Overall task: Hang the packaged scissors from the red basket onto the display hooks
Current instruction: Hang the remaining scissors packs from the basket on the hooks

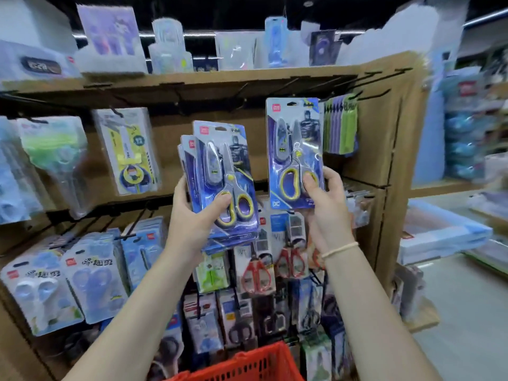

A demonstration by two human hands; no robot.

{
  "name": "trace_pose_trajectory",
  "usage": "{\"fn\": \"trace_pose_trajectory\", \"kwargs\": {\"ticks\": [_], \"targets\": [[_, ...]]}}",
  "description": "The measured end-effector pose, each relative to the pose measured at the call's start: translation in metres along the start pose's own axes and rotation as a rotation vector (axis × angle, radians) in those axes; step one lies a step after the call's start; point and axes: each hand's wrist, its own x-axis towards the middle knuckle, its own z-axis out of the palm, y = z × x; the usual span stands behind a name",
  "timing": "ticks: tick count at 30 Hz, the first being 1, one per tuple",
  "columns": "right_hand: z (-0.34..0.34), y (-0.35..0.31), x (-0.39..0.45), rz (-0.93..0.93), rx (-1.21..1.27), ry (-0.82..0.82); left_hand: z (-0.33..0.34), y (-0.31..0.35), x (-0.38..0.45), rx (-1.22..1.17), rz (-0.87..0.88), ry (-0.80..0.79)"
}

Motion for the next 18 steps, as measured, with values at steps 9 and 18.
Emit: {"fn": "trace_pose_trajectory", "kwargs": {"ticks": [9, 18], "targets": [[-0.008, -0.008, 0.051, 0.015, -0.174, 0.033, 0.024, -0.01, 0.02, -0.019, -0.011, -0.04], [-0.001, -0.003, 0.063, 0.076, -0.173, 0.059, 0.036, -0.018, 0.028, -0.055, -0.046, -0.046]]}}
